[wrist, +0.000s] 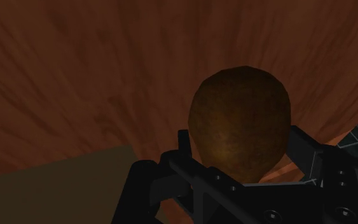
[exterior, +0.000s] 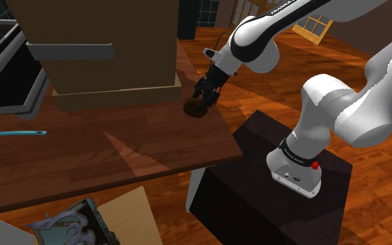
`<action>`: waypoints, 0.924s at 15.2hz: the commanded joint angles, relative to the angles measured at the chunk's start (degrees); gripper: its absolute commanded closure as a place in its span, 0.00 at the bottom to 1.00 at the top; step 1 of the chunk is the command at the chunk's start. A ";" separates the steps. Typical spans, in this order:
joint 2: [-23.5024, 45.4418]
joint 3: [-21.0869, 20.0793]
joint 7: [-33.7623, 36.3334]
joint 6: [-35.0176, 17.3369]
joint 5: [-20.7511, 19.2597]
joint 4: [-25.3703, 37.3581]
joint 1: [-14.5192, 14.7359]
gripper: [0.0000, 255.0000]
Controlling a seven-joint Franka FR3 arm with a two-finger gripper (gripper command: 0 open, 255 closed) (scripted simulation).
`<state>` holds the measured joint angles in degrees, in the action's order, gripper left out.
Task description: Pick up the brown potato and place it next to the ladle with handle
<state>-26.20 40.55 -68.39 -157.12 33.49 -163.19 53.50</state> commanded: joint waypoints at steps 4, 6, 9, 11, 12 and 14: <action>0.04 0.02 -0.01 0.01 0.01 -0.02 0.02 1.00; 0.04 0.04 -0.04 0.01 0.00 -0.03 0.01 1.00; -0.61 -1.13 1.22 0.80 -1.12 0.04 -1.27 1.00; -1.92 -3.25 3.52 2.46 -3.20 0.25 -3.66 1.00; -2.56 -4.21 4.59 3.30 -4.13 0.39 -4.73 1.00; -3.82 -5.95 6.59 5.00 -5.84 0.74 -6.64 1.00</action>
<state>-29.43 35.46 -62.78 -152.84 28.42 -162.53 47.71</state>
